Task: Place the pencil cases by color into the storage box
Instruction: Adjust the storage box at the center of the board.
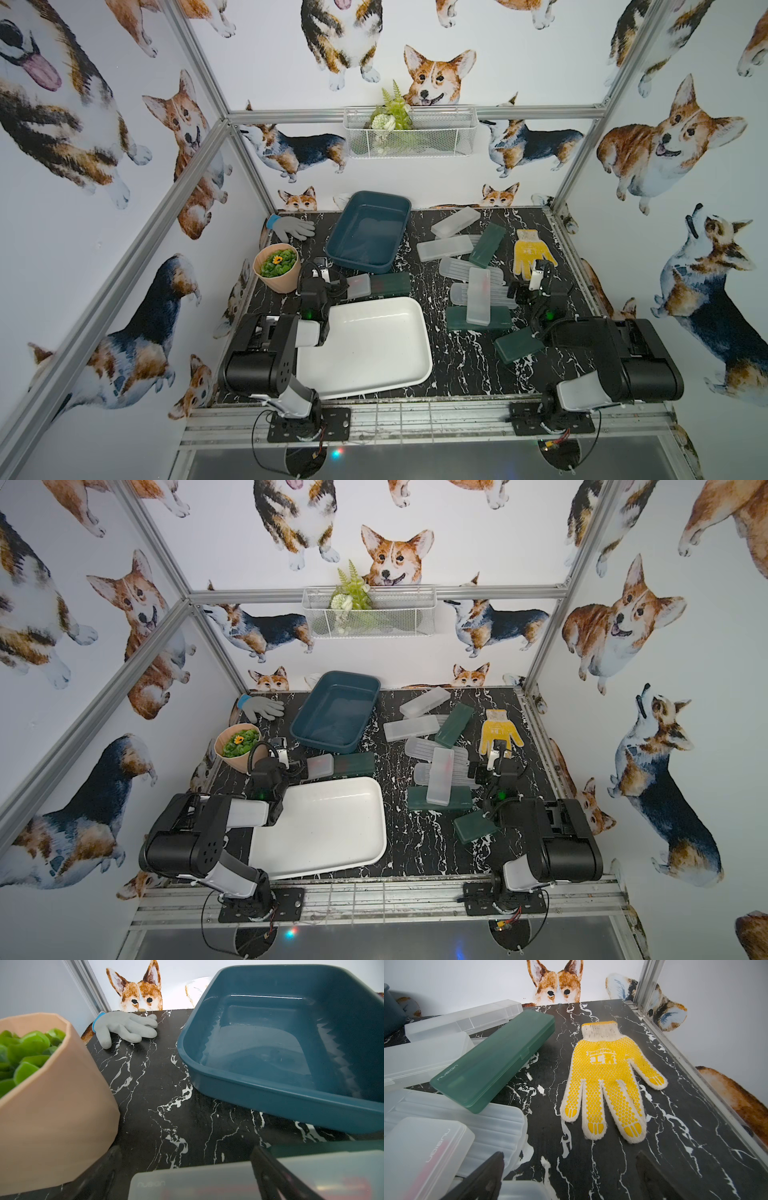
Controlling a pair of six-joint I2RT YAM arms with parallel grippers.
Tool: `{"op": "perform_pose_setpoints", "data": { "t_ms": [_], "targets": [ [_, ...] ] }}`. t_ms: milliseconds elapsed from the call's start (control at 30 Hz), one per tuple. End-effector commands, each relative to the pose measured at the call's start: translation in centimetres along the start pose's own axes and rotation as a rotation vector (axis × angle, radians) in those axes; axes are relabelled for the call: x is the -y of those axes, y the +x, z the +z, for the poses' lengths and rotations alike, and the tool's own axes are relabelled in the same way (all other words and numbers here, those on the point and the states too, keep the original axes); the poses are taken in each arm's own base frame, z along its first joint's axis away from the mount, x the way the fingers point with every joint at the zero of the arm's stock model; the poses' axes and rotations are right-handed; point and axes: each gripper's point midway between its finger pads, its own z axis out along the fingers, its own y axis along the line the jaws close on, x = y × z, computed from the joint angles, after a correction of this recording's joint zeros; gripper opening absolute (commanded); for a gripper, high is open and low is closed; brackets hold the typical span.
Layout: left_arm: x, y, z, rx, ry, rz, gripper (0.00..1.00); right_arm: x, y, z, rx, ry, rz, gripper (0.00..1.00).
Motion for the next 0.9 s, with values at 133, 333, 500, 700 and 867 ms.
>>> {"op": "perform_pose_setpoints", "data": {
  "t_ms": [133,333,500,700,867],
  "targets": [
    [0.05,-0.85,0.0,0.031,0.006,-0.004,1.0,-0.16,-1.33,-0.01,0.055,-0.008,0.007,1.0],
    [0.0,-0.77,-0.03,0.029,0.009,-0.008,1.0,-0.21,-1.38,0.01,0.054,-0.01,0.006,1.0],
    [0.0,-0.8,-0.03,0.027,0.009,-0.008,1.0,-0.19,-1.34,0.0,0.053,-0.009,0.006,1.0],
    [0.01,-0.76,0.01,0.026,0.008,-0.006,1.0,-0.26,-1.33,0.05,0.051,-0.012,0.006,1.0],
    [-0.01,-0.73,0.08,0.022,0.008,-0.007,1.0,-0.22,-1.25,0.1,0.044,-0.01,0.004,1.0]
  ]
}}
